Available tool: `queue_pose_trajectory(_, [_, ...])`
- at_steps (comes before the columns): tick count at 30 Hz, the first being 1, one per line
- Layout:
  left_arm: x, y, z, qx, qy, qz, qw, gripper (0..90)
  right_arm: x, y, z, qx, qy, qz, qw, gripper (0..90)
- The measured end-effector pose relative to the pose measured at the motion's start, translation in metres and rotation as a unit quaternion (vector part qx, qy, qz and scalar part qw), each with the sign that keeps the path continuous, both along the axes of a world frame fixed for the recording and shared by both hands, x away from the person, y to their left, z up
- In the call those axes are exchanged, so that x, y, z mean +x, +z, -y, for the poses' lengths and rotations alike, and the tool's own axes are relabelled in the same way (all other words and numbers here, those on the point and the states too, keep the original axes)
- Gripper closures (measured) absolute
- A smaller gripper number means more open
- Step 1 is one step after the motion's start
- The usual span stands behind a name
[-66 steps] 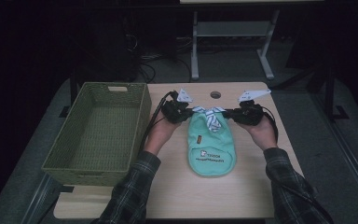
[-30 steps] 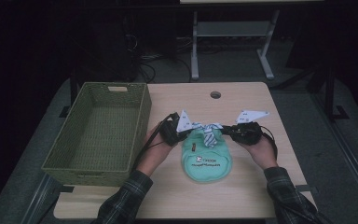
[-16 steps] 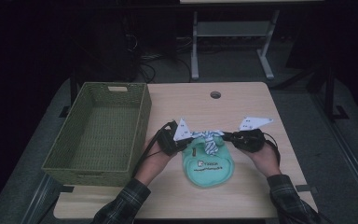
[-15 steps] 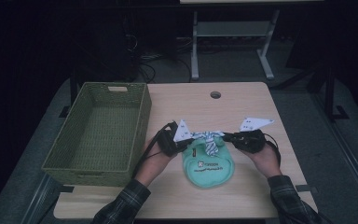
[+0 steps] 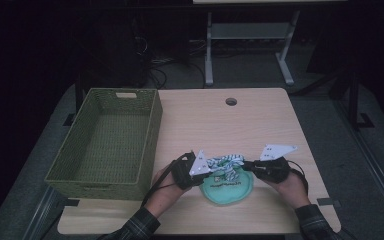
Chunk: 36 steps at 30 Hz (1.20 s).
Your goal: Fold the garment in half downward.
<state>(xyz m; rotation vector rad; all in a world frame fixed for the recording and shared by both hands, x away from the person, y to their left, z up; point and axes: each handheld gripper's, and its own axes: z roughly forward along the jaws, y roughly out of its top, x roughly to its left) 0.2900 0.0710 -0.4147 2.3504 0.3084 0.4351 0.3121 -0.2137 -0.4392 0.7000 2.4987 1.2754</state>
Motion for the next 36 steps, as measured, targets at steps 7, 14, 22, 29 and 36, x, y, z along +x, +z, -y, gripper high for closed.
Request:
queue_pose_trajectory(7, [-0.012, 0.0, -0.006, -0.024, -0.013, -0.043, 0.9987, 65.3, -0.016, -0.004, 0.008, -0.002, 0.0, -0.016, 0.9999, 80.5])
queue_pose_trajectory(14, [-0.009, 0.015, -0.021, -0.071, 0.011, -0.053, 0.996, 63.0, -0.014, 0.01, 0.024, 0.024, -0.023, -0.014, 0.9993, 74.5])
queue_pose_trajectory(22, [0.026, 0.009, -0.021, -0.059, 0.058, -0.085, 0.9929, 89.3, 0.023, 0.017, 0.017, 0.024, -0.032, -0.015, 0.9991, 88.8])
queue_pose_trajectory(29, [0.052, -0.009, -0.014, -0.049, 0.071, -0.115, 0.9895, 89.6, 0.048, 0.004, -0.003, 0.021, -0.014, -0.052, 0.9983, 89.6])
queue_pose_trajectory(36, [0.04, -0.01, -0.002, -0.059, 0.035, -0.133, 0.9887, 89.5, 0.033, 0.003, -0.005, 0.021, 0.014, -0.064, 0.9976, 89.5])
